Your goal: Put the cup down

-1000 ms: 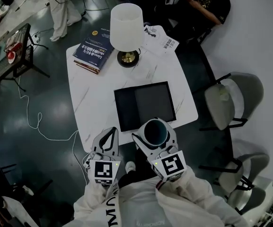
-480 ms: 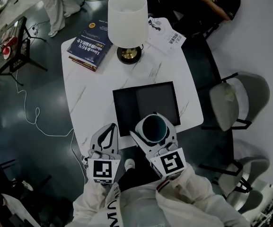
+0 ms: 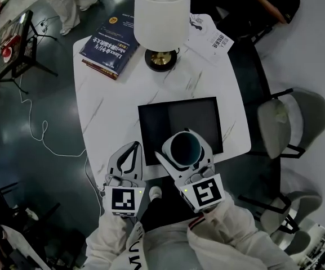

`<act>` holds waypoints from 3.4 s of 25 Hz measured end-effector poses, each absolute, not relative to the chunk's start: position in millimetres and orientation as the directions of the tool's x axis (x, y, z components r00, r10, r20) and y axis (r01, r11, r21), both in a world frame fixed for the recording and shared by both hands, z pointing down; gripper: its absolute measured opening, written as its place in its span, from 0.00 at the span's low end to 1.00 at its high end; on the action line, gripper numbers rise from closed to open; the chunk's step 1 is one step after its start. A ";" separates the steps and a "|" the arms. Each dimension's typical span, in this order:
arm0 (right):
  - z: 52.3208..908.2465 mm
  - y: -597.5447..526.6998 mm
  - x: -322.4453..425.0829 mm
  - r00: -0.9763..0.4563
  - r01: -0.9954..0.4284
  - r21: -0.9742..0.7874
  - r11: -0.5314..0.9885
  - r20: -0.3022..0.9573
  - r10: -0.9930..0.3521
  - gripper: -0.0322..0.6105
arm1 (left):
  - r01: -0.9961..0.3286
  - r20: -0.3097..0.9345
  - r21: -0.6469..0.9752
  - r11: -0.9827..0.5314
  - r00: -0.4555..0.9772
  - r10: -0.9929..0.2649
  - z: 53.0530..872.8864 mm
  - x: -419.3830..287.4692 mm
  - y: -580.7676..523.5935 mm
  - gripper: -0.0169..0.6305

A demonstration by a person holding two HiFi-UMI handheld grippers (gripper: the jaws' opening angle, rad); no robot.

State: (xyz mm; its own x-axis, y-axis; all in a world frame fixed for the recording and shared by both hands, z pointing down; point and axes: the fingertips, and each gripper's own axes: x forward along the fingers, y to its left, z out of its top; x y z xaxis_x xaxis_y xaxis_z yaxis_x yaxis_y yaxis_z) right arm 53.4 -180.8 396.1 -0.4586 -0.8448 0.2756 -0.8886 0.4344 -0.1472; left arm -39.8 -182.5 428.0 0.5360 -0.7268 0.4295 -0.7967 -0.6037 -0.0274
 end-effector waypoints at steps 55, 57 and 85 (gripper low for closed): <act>493.7 -180.1 -9.0 -0.567 -0.820 -0.133 0.556 0.314 -0.762 0.66 | -0.853 0.400 -0.033 -0.520 0.466 -0.789 507.2 -60.8 -202.5 0.04; 496.0 -176.3 -9.9 -0.570 -0.817 -0.128 0.562 0.322 -0.756 0.66 | -0.850 0.405 -0.039 -0.525 0.467 -0.786 508.0 -60.7 -200.4 0.04; 511.5 -155.2 -19.6 -0.614 -0.748 0.003 0.664 0.378 -0.693 0.66 | -0.883 0.435 0.004 -0.469 0.424 -0.795 524.3 -69.5 -172.6 0.04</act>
State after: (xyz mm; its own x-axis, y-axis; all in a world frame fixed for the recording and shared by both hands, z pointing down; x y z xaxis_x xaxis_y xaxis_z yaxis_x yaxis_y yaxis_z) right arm -19.6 -155.2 511.5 -0.6137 -0.6930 0.3784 -0.7478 0.6639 0.0032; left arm -69.5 -172.6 524.3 0.4238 -0.7946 0.4348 -0.8834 -0.4687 0.0044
